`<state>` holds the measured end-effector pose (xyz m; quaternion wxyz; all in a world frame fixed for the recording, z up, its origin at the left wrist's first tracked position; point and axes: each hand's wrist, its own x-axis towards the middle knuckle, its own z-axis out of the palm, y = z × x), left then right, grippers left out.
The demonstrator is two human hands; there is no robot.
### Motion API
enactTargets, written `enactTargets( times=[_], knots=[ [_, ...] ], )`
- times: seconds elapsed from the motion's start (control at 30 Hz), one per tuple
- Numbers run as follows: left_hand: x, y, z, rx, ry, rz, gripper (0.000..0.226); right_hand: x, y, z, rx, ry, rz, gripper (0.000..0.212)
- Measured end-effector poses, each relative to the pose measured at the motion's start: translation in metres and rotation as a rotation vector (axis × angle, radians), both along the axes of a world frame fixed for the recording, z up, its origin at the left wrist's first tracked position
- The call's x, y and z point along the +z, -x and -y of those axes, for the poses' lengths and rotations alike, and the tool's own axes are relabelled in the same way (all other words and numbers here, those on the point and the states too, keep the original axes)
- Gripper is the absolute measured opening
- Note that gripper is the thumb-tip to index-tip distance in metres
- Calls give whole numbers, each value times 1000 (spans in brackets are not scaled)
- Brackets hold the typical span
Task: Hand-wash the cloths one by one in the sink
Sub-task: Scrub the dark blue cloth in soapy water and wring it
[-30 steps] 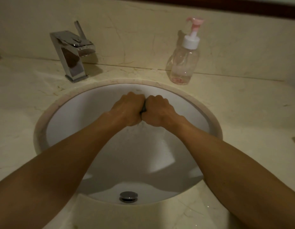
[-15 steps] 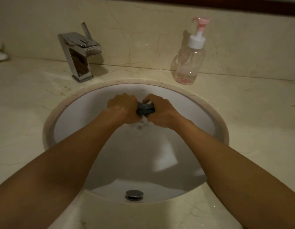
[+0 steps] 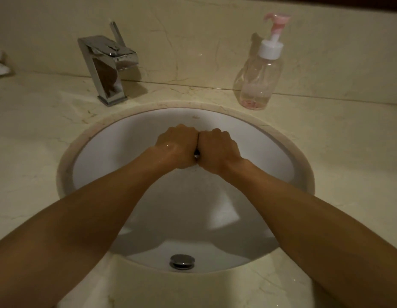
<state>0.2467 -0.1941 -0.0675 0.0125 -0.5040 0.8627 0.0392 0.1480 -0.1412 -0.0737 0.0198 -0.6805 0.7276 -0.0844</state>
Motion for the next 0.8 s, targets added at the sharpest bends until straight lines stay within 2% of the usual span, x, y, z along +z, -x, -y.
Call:
enactTargets(
  times=[0.07, 0.27, 0.4, 0.43, 0.47, 0.53, 0.6, 0.8],
  knots=[
    [0, -1, -2, 31, 24, -24, 4, 2, 0, 2, -5, -7, -30, 17],
    [-2, -2, -4, -8, -18, -63, 14, 0, 3, 3, -32, -87, 67, 5],
    [-4, -2, 5, -12, 25, -111, 73, 1, 11, 5, -42, -43, 274, 52],
    [-4, -3, 7, 4, 30, -121, 73, 2, 12, 6, -26, -29, 285, 58],
    [-5, -4, 8, 1, 44, -132, 62, 1, 13, 7, -6, -19, 272, 59],
    [-8, -6, 12, -30, 92, -164, 30, -1, 14, 8, 18, -20, 242, 45],
    [-9, -7, 13, -49, 129, -175, 15, -3, 13, 10, 5, -53, 258, 35],
    [-13, -3, 10, -127, 41, -112, 16, -2, 8, 9, -24, -127, 236, 34]
  ],
)
